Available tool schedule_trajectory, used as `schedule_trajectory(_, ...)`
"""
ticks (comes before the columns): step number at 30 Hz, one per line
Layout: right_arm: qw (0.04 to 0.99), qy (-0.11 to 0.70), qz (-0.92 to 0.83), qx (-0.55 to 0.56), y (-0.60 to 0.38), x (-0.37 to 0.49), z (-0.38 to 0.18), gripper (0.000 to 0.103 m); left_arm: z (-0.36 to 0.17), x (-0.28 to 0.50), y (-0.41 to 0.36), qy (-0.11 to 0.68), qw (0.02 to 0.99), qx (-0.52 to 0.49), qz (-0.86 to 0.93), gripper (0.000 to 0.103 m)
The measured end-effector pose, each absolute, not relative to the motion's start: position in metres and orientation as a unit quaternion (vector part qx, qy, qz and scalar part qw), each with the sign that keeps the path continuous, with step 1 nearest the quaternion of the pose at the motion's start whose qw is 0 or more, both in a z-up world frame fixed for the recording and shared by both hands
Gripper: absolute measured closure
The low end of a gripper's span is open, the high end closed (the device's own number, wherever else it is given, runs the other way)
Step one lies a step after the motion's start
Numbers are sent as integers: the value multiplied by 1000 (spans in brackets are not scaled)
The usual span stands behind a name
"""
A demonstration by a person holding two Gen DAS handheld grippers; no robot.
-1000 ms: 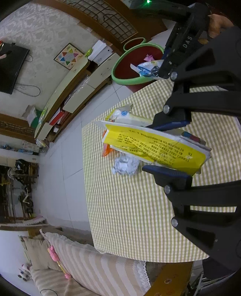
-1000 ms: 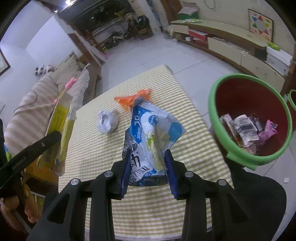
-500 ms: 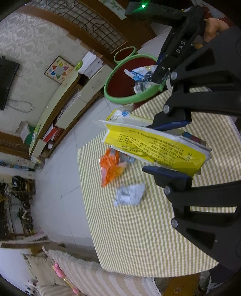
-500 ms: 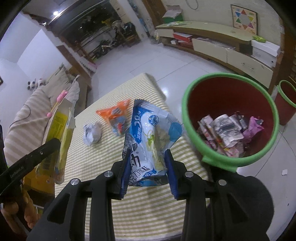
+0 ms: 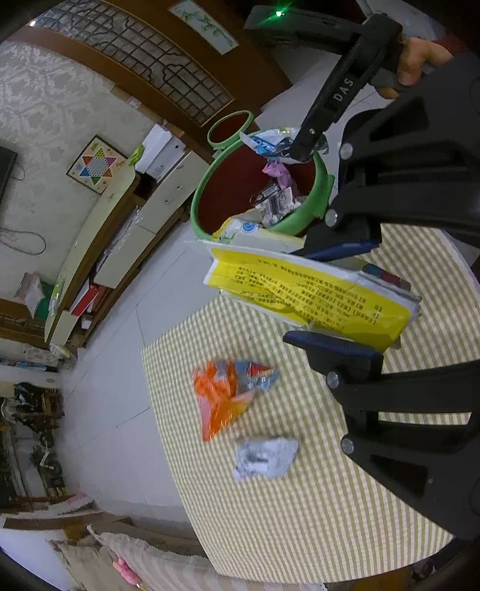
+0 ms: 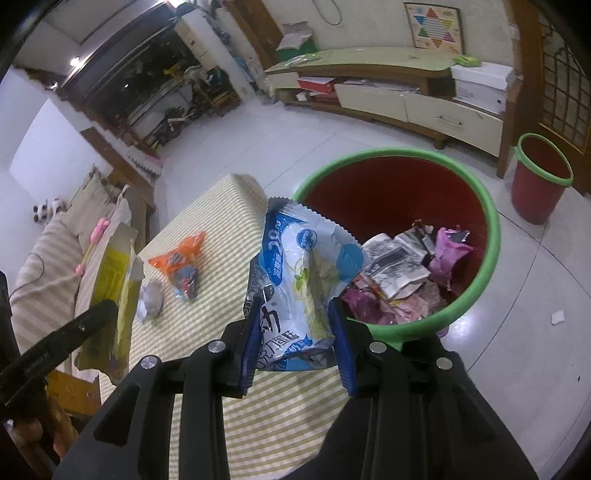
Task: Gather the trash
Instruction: 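Carry the yellow packet and blue-white bag over the bin with both tools, then open both tools to drop the packet and bag into the bin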
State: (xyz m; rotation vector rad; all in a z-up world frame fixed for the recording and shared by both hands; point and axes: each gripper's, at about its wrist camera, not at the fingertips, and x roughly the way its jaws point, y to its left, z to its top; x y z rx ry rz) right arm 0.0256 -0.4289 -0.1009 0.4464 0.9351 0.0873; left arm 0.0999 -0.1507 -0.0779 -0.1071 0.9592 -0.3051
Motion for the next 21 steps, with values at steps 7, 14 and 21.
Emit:
schedule_trajectory(7,880,422,-5,218,-472,41,-94,69,-94,135,-208,485,847,-58,-208,69)
schedule_trajectory(14,884,410,-41,219,-507,57,-94,67,-95,167,-280,481,838,-32,-258,62)
schedule_trajectory(21,880,414,-59,224,-518,67,-106,38,-91,170,-269,470,845,-55,-250,22)
